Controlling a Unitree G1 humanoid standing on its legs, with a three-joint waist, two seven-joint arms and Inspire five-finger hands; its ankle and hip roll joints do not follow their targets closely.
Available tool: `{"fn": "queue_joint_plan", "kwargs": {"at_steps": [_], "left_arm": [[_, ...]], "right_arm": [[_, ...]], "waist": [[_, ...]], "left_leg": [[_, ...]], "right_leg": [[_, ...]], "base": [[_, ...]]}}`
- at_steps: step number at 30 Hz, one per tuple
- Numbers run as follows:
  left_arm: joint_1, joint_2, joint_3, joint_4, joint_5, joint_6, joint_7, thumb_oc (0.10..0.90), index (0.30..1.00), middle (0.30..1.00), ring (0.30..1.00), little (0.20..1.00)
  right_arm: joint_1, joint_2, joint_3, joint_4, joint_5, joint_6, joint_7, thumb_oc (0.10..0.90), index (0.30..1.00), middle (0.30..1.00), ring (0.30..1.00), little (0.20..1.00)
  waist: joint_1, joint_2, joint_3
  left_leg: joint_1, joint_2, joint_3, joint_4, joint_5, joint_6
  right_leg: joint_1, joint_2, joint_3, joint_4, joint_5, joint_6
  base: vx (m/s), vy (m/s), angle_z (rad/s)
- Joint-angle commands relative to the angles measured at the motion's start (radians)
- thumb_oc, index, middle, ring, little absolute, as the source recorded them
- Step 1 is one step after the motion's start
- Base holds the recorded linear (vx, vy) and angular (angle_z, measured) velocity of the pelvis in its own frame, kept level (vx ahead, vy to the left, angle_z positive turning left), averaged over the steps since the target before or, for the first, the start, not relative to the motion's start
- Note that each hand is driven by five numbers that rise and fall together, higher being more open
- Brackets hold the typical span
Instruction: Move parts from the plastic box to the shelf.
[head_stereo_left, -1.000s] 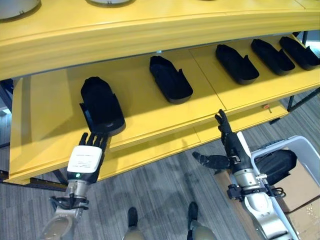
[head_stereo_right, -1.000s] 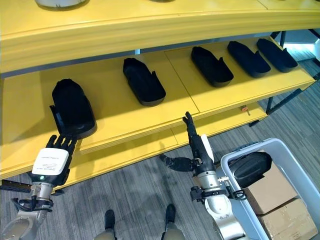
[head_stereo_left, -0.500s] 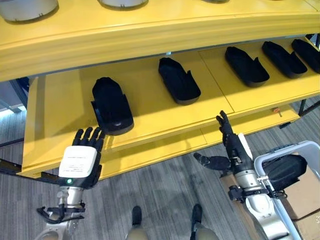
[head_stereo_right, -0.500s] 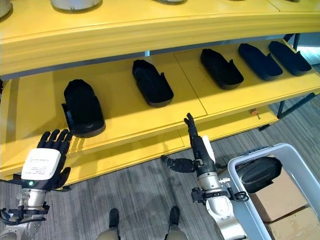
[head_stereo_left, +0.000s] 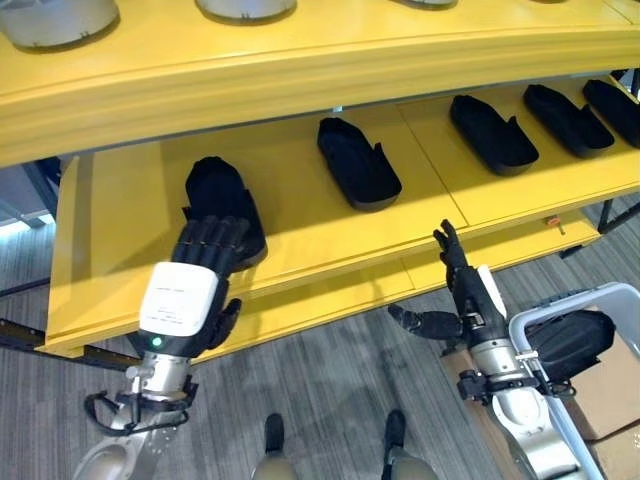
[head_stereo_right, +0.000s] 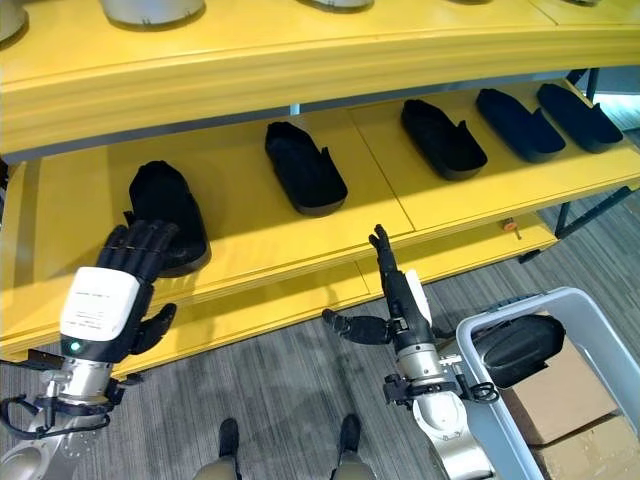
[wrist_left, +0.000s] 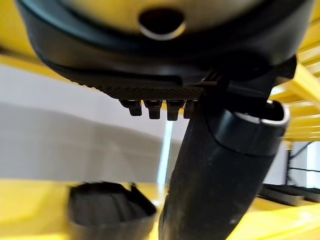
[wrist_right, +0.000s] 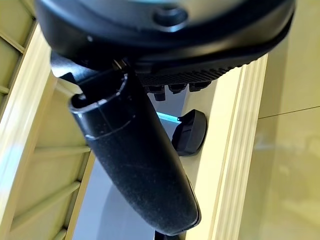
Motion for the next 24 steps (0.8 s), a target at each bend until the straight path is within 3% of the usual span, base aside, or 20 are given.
{"fn": "queue_joint_plan", "kwargs": {"at_steps": [1,11,24], "left_arm": [[-0.120,0.031,-0.003,0.002,-0.048,-0.030,0.012,0.900,1.000,1.000,1.000,1.000],[-0.163,0.004,-0.103,0.118,-0.073,-0.024,-0.044,0.900,1.000,1.000,1.000,1.000],[-0.153,-0.023,-0.092,0.201,-0.076,0.009,-0.033,0.900,1.000,1.000,1.000,1.000]], "right_arm": [[-0.069,-0.015,-0.046,-0.142,-0.023,-0.100,-0.037,0.900,1.000,1.000,1.000,1.000],[-0.066,-0.004,-0.049,-0.130,-0.032,-0.094,-0.055,0.900,1.000,1.000,1.000,1.000],[-0.061,-0.001,-0.048,-0.116,-0.022,-0.096,-0.059,0.900,1.000,1.000,1.000,1.000]], "waist": [[-0.011,-0.023,-0.032],[-0.025,-0.025,-0.029],[-0.027,-0.027,-0.025]], "left_leg": [[0.061,0.022,0.014,-0.008,-0.072,0.035],[0.067,0.037,0.026,-0.008,-0.067,0.029],[0.063,0.051,0.026,-0.008,-0.058,0.021]], "right_leg": [[0.054,-0.040,-0.044,0.001,-0.011,0.037],[0.048,-0.024,-0.029,0.001,-0.015,0.032],[0.046,-0.011,-0.031,0.001,-0.018,0.025]], "base": [[0.00,0.000,0.00],[0.00,-0.016,-0.04],[0.00,-0.009,-0.02]]}}
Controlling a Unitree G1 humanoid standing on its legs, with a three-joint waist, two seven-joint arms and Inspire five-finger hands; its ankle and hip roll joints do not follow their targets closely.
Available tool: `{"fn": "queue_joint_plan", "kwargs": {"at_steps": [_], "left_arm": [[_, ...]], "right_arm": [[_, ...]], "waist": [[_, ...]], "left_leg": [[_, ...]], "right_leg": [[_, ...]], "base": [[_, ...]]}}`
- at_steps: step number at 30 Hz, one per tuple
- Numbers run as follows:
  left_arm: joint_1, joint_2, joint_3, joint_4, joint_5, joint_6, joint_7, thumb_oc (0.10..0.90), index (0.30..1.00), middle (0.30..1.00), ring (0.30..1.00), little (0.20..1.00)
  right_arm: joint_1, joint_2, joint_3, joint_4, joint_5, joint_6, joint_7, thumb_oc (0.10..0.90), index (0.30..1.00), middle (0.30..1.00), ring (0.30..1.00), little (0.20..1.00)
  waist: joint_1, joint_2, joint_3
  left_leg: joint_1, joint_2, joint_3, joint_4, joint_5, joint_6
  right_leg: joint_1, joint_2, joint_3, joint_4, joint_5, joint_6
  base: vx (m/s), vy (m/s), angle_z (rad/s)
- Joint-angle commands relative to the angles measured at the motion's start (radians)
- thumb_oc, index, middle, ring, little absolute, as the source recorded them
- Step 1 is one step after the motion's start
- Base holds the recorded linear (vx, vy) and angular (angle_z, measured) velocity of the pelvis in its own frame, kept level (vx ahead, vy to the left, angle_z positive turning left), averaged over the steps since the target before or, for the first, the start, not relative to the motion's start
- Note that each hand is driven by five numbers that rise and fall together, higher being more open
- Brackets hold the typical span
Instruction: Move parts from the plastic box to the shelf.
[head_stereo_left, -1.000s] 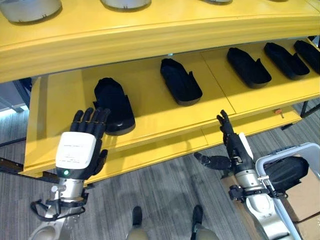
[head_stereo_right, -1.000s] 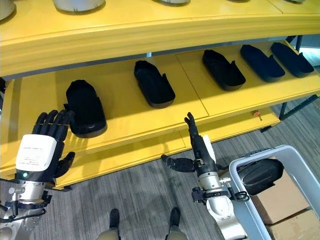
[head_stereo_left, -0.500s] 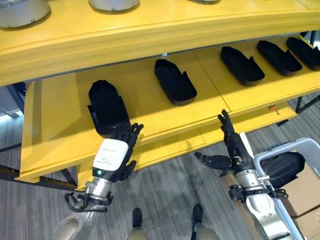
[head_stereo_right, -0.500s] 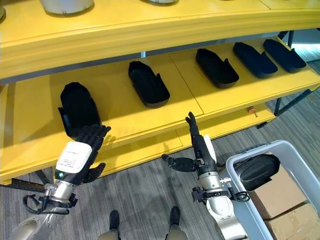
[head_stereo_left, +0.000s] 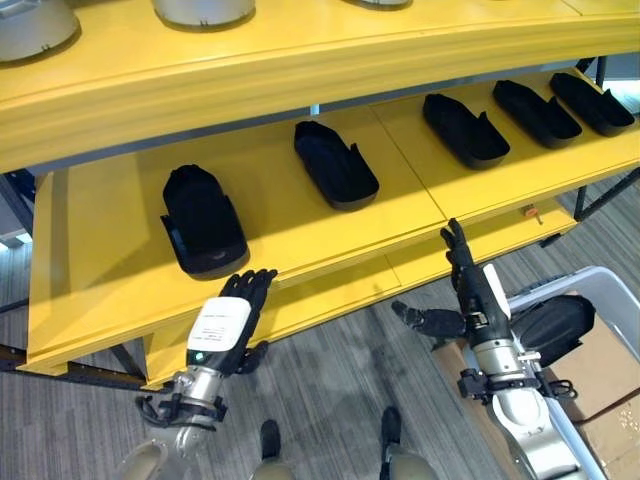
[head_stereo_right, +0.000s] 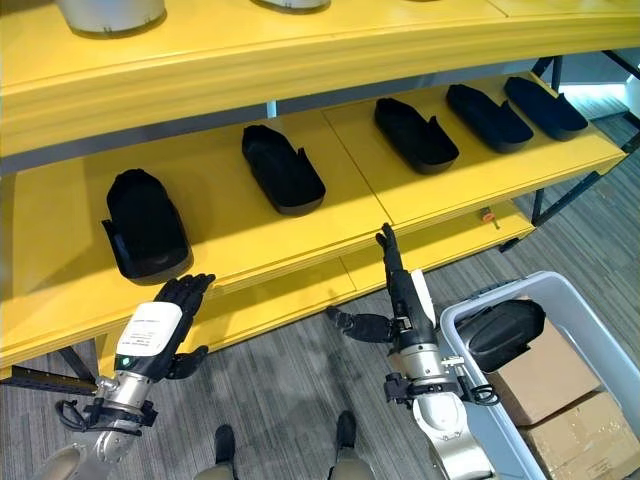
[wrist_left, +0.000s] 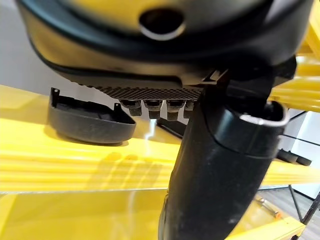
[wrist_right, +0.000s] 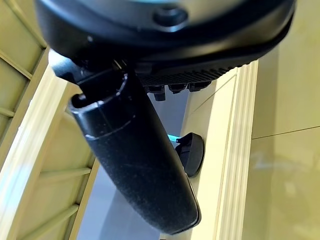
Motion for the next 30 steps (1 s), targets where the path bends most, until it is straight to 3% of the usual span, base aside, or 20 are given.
{"fn": "queue_joint_plan", "kwargs": {"at_steps": [1,18,30], "left_arm": [[-0.104,0.014,0.050,-0.017,-0.002,0.003,0.068,0.900,1.000,1.000,1.000,1.000],[-0.113,-0.016,0.125,0.080,0.006,0.078,0.142,0.900,1.000,1.000,1.000,1.000],[-0.155,-0.034,0.124,0.135,0.005,0.110,0.160,0.900,1.000,1.000,1.000,1.000]], "right_arm": [[-0.062,-0.003,-0.050,-0.116,-0.021,-0.097,-0.027,0.900,1.000,1.000,1.000,1.000],[-0.034,-0.012,-0.063,-0.107,-0.019,-0.102,-0.025,0.900,1.000,1.000,1.000,1.000],[-0.034,-0.010,-0.054,-0.106,-0.009,-0.103,-0.015,0.900,1.000,1.000,1.000,1.000]], "waist": [[0.001,-0.029,-0.023],[-0.003,-0.043,-0.022],[-0.007,-0.054,-0.019]], "left_leg": [[0.048,0.029,0.006,-0.008,-0.056,0.018],[0.049,0.037,0.014,-0.008,-0.056,0.014],[0.047,0.042,0.017,-0.008,-0.056,0.012]], "right_leg": [[0.050,-0.033,-0.057,0.001,-0.027,0.036],[0.045,-0.022,-0.051,0.001,-0.030,0.032],[0.039,-0.020,-0.048,0.001,-0.028,0.031]], "base": [[0.00,0.000,0.00],[0.00,-0.001,-0.01],[0.00,0.000,0.00]]}}
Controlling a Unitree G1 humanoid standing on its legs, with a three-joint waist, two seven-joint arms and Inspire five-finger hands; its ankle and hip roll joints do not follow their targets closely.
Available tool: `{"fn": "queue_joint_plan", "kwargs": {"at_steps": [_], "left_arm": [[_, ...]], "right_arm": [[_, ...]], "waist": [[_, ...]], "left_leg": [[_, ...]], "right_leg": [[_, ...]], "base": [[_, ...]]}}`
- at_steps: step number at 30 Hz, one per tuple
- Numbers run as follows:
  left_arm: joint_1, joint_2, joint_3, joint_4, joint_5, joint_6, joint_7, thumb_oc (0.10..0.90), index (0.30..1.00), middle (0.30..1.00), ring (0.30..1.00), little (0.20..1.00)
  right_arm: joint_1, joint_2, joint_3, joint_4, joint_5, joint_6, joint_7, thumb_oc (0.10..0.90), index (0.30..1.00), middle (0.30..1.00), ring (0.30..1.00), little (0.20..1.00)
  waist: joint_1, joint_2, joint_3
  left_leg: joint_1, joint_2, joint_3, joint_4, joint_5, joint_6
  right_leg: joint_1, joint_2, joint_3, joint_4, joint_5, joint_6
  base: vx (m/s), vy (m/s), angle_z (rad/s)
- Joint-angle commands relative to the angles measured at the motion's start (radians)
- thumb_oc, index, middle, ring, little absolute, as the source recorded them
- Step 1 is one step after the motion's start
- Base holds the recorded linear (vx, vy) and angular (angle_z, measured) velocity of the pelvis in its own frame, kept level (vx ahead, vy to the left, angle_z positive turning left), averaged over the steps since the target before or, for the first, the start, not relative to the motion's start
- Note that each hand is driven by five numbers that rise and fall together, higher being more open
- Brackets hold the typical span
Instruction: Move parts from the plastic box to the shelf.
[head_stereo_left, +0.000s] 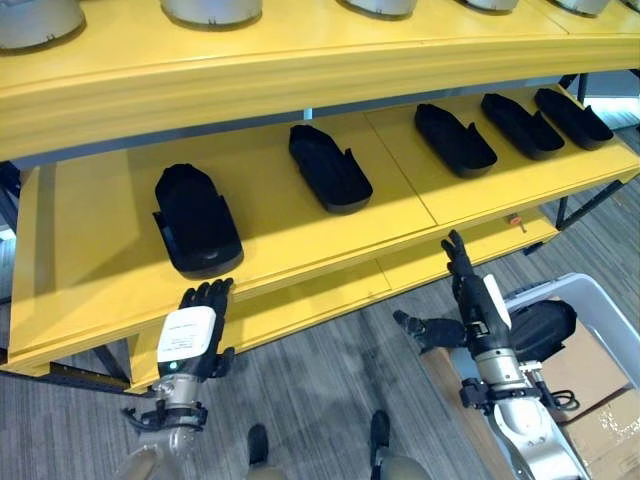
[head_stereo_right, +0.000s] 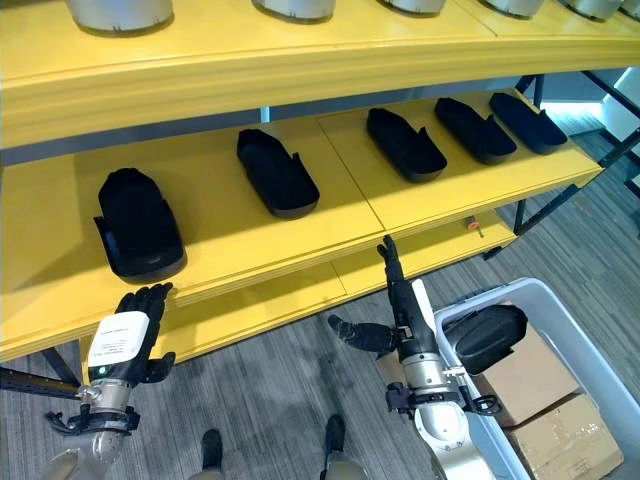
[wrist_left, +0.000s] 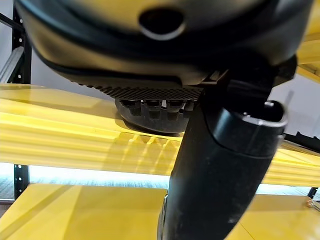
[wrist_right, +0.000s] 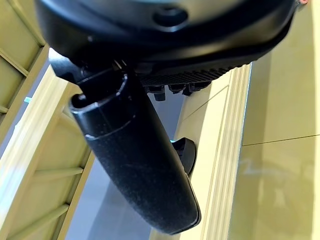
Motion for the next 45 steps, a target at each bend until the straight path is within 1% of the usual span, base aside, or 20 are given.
{"fn": "queue_joint_plan", "kwargs": {"at_steps": [1,5,10,13,22,26,32,45], "left_arm": [[-0.123,0.014,0.066,-0.018,0.006,-0.012,0.086,0.900,1.000,1.000,1.000,1.000],[-0.145,0.007,0.059,0.007,0.003,0.000,0.089,0.900,1.000,1.000,1.000,1.000],[-0.169,0.002,0.036,0.036,0.008,0.005,0.086,0.900,1.000,1.000,1.000,1.000],[-0.195,-0.009,0.014,0.073,0.008,0.015,0.083,0.900,1.000,1.000,1.000,1.000],[-0.250,-0.034,-0.015,0.164,-0.008,0.039,0.088,0.900,1.000,1.000,1.000,1.000],[-0.260,-0.040,-0.013,0.181,-0.016,0.047,0.093,0.900,1.000,1.000,1.000,1.000],[-0.259,-0.041,0.017,0.198,-0.027,0.068,0.116,0.900,1.000,1.000,1.000,1.000],[-0.291,-0.044,0.029,0.240,-0.040,0.096,0.148,0.900,1.000,1.000,1.000,1.000]], "right_arm": [[-0.083,-0.010,-0.054,-0.106,-0.010,-0.103,-0.015,0.900,1.000,1.000,1.000,1.000],[-0.085,-0.011,-0.049,-0.103,-0.010,-0.100,-0.014,0.900,1.000,1.000,1.000,1.000],[-0.088,-0.011,-0.045,-0.102,-0.010,-0.100,-0.012,0.900,1.000,1.000,1.000,1.000],[-0.090,-0.010,-0.041,-0.100,-0.011,-0.101,-0.015,0.900,1.000,1.000,1.000,1.000],[-0.092,-0.015,-0.027,-0.100,-0.009,-0.104,-0.017,0.900,1.000,1.000,1.000,1.000],[-0.090,-0.016,-0.026,-0.102,-0.005,-0.105,-0.016,0.900,1.000,1.000,1.000,1.000],[-0.078,-0.022,-0.028,-0.103,-0.002,-0.109,-0.014,0.900,1.000,1.000,1.000,1.000],[-0.078,-0.029,-0.017,-0.104,0.003,-0.115,-0.005,0.900,1.000,1.000,1.000,1.000]], "waist": [[-0.005,-0.013,0.004],[-0.007,-0.020,0.004],[-0.009,-0.021,0.005],[-0.013,-0.022,0.004],[-0.024,-0.025,0.004],[-0.027,-0.026,0.007],[-0.029,-0.029,0.011],[-0.032,-0.035,0.018]], "left_leg": [[0.053,0.031,0.011,-0.008,-0.058,0.016],[0.054,0.032,0.013,-0.008,-0.058,0.016],[0.052,0.030,0.014,-0.008,-0.058,0.016],[0.053,0.030,0.018,-0.008,-0.059,0.016],[0.055,0.033,0.026,-0.008,-0.058,0.014],[0.058,0.034,0.028,-0.008,-0.058,0.014],[0.058,0.035,0.030,-0.008,-0.058,0.013],[0.054,0.035,0.033,-0.008,-0.057,0.012]], "right_leg": [[0.052,-0.032,-0.054,0.001,-0.030,0.038],[0.050,-0.031,-0.050,0.001,-0.030,0.036],[0.048,-0.031,-0.049,0.001,-0.030,0.037],[0.046,-0.030,-0.047,0.001,-0.028,0.037],[0.041,-0.028,-0.038,0.001,-0.027,0.035],[0.042,-0.027,-0.036,0.001,-0.028,0.035],[0.038,-0.026,-0.034,0.001,-0.026,0.035],[0.031,-0.026,-0.032,0.001,-0.023,0.035]], "base": [[0.00,0.000,0.00],[0.00,0.000,0.00],[0.00,0.000,0.00],[0.00,0.000,0.00],[0.00,0.000,-0.02],[0.00,0.000,0.00],[0.00,0.000,0.00],[0.00,0.000,0.00]]}}
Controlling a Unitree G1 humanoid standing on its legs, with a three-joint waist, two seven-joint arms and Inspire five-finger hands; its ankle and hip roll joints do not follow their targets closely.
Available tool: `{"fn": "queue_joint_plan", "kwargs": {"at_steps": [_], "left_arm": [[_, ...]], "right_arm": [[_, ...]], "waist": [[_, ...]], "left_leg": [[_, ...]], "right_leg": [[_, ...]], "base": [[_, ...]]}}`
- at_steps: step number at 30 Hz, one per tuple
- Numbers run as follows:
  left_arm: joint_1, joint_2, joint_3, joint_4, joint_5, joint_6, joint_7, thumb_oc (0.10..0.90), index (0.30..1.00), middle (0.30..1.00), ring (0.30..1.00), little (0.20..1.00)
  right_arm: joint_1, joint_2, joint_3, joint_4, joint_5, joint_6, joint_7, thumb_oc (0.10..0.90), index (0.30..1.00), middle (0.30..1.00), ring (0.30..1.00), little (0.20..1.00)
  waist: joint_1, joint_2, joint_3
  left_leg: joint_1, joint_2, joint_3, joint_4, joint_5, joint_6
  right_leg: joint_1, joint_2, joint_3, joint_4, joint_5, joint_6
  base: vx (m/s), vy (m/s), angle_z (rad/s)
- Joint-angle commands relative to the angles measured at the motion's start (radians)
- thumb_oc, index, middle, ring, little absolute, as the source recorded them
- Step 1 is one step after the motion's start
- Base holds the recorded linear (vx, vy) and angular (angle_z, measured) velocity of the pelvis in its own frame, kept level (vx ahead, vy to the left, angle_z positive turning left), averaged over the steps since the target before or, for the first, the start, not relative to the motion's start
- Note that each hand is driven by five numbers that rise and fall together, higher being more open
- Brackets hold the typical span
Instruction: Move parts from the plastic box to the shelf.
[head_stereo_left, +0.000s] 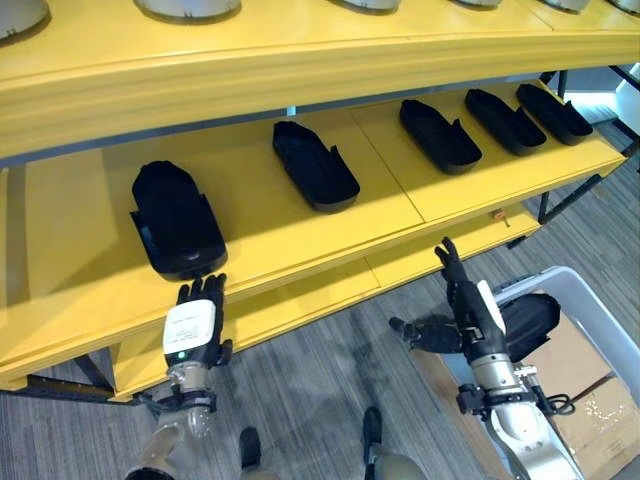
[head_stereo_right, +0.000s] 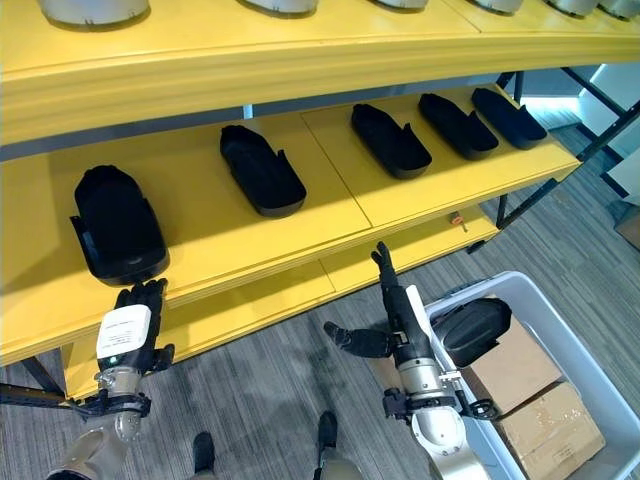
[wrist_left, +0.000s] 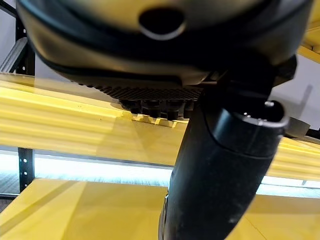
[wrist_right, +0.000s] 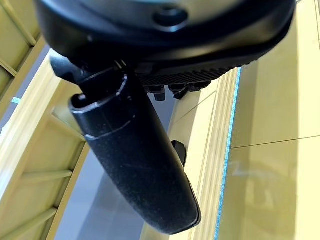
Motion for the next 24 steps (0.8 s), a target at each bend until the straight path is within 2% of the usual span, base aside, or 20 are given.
{"fn": "queue_joint_plan", "kwargs": {"at_steps": [1,24], "left_arm": [[-0.127,0.028,0.075,0.017,-0.033,0.018,0.078,0.900,1.000,1.000,1.000,1.000],[-0.216,0.030,0.077,0.097,-0.093,0.035,0.105,0.900,1.000,1.000,1.000,1.000]], "right_arm": [[-0.096,-0.028,-0.046,-0.106,0.001,-0.115,-0.013,0.900,1.000,1.000,1.000,1.000],[-0.095,-0.051,-0.032,-0.121,0.006,-0.120,-0.004,0.900,1.000,1.000,1.000,1.000]], "waist": [[-0.006,-0.008,0.032],[-0.022,-0.030,0.046]], "left_leg": [[0.065,0.034,0.008,-0.008,-0.056,0.014],[0.067,0.032,0.022,-0.008,-0.060,0.015]], "right_leg": [[0.060,-0.029,-0.056,0.007,-0.024,0.036],[0.045,-0.028,-0.039,0.007,-0.018,0.037]], "base": [[0.00,0.000,0.00],[0.00,0.000,0.00]]}}
